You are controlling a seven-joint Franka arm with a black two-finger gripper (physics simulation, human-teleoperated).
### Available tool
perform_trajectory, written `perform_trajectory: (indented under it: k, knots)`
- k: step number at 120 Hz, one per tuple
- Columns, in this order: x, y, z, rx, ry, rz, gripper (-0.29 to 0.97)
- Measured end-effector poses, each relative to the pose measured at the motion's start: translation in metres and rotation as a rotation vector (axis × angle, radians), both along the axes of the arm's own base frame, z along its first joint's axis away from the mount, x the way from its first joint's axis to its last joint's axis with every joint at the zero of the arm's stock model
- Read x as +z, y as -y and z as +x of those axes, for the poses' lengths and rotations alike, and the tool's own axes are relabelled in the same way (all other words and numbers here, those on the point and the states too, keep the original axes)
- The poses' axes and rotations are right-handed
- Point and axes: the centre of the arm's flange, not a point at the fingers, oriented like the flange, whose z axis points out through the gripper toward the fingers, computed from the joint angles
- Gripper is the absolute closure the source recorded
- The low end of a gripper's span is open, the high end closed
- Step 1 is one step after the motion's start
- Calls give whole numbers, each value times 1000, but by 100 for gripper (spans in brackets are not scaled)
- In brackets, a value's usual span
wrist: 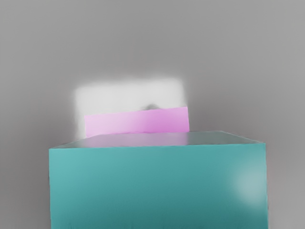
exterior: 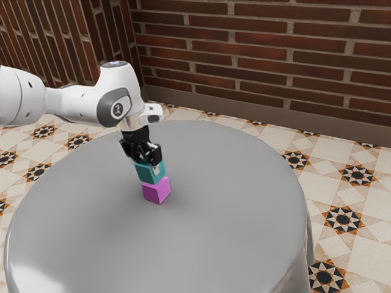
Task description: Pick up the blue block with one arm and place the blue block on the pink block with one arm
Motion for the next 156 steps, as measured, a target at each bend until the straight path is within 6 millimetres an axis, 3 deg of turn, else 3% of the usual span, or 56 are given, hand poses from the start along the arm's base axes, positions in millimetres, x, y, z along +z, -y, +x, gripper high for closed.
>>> perform_trajectory:
  k: [82, 108, 122, 140, 156]
  knots:
    - [-8, -5, 3, 23, -1, 3, 40]
    - [-6, -3, 6, 16, 4, -8, 15]
    - [4, -2, 8, 11, 19, -8, 9]
    - [45, -1, 2, 2, 61, 7, 4]
    - [61, 2, -1, -7, 62, 15, 2]
